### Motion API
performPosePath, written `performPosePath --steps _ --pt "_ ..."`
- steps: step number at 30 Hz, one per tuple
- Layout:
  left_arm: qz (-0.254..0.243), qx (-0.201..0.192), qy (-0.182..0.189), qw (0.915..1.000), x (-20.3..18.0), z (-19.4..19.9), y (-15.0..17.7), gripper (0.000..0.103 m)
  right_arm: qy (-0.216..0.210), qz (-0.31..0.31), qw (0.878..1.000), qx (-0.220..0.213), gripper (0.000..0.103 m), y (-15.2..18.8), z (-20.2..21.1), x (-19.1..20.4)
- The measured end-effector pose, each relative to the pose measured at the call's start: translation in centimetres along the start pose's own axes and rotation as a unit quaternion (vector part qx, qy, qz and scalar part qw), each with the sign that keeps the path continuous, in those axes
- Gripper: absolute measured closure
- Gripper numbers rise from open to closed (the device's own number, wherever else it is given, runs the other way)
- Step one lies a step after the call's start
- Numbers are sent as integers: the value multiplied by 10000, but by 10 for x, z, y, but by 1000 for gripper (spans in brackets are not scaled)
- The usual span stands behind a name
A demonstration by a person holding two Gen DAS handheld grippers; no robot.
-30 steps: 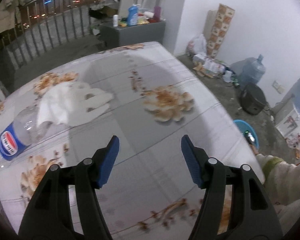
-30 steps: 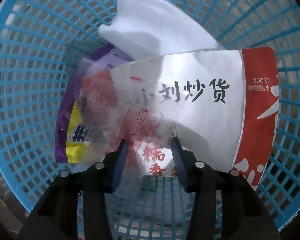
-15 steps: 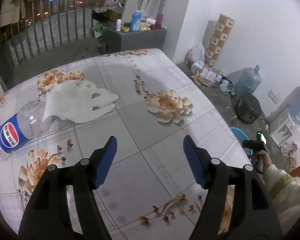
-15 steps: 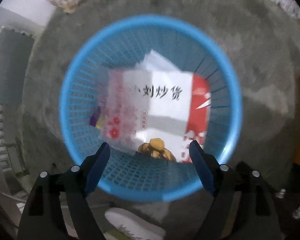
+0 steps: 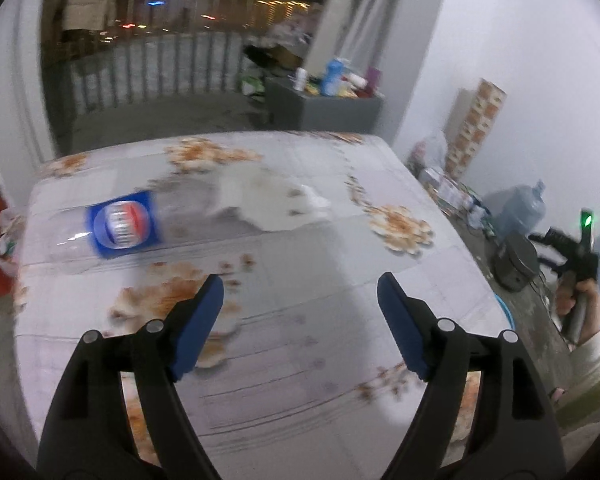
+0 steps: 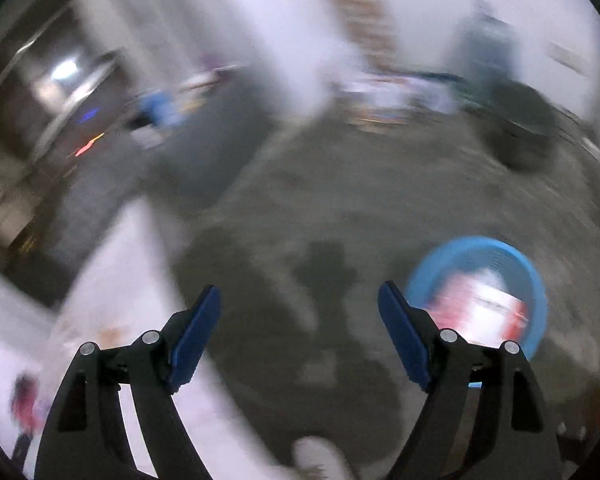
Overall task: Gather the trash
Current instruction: 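Grasp the clear Pepsi bottle around its blue label with the right tool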
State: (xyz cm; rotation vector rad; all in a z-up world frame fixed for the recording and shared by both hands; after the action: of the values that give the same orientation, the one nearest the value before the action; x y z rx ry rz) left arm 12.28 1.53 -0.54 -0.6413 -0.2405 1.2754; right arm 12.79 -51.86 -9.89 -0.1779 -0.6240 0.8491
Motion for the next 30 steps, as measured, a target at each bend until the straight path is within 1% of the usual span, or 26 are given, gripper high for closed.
performPosePath --steps 2,4,5,7,8,10,11,12,14,16,17,18,19,20,21,22,24,25,26,28,30 --pt "188 -108 -157 9996 21 10 3 28 -398 541 9975 226 24 1 -5 58" --pt "410 -221 -283 9985 48 17 4 28 -854 1031 9894 553 24 11 -18 121" --pt "482 -258 -314 9980 58 19 3 28 -1112 1288 9824 771 24 21 -27 156" --pt "654 -340 -396 9965 89 21 -4 28 -1386 1576 9721 1049 24 36 -40 196" --pt "742 -391 -417 9956 102 21 -8 28 -1569 1732 9644 1238 24 50 -50 222" --pt "987 -482 -443 9930 130 20 -18 28 -1824 1852 9528 1566 24 68 -57 258" --pt "1120 -516 -484 9912 144 18 -24 29 -1989 1887 9449 1787 24 82 -65 276" --pt "1264 -570 -536 9889 164 16 -33 31 -2076 1910 9402 1910 24 95 -65 288" --pt "1494 -603 -672 9846 195 7 -47 43 -2255 1948 9299 2156 24 112 -74 305" --pt "1748 -457 -671 9813 223 -9 -61 50 -2388 1923 9211 2399 24 132 -78 319" --pt "1863 -318 -695 9795 236 -19 -66 54 -2437 1904 9175 2501 24 138 -82 321" --pt "1982 -36 -766 9772 252 -38 -70 57 -2465 1889 9135 2628 24 150 -84 319" --pt "2029 189 -773 9760 259 -49 -71 65 -2470 1878 9112 2711 24 159 -86 324" --pt "2091 526 -691 9740 266 -64 -69 66 -2478 1880 9085 2790 24 166 -89 327" --pt "2134 634 -584 9732 269 -68 -66 69 -2484 1907 9054 2867 24 171 -91 331" --pt "2132 750 -445 9731 267 -70 -61 74 -2481 1935 9034 2914 24 175 -91 334" --pt "1987 906 -339 9753 253 -68 -49 74 -2488 1938 9013 2971 24 184 -95 343" --pt "1905 986 -221 9765 243 -66 -40 74 -2505 1906 8995 3031 24 186 -97 344" --pt "1845 1029 63 9774 229 -63 -29 74 -2517 1845 8978 3107 24 187 -102 347" --pt "1859 1151 515 9744 208 -60 -8 74 -2452 1771 8973 3214 24 191 -115 352" --pt "1814 1202 740 9732 184 -58 11 74 -2381 1735 8948 3356 24 200 -129 357"
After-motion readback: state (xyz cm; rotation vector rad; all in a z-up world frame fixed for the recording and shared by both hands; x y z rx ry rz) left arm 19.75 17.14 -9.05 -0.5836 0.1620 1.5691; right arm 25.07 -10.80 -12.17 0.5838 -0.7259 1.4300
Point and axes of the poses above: each gripper's, at about its wrist camera, not at the fingertips, and z roughly against the way its jaws point, x to its left, y to its underside, the point moved 4 cm from there along -z, roughly the way its jaws point, and after that the axes turned 12 degrees about x, right-handed, at the moved point
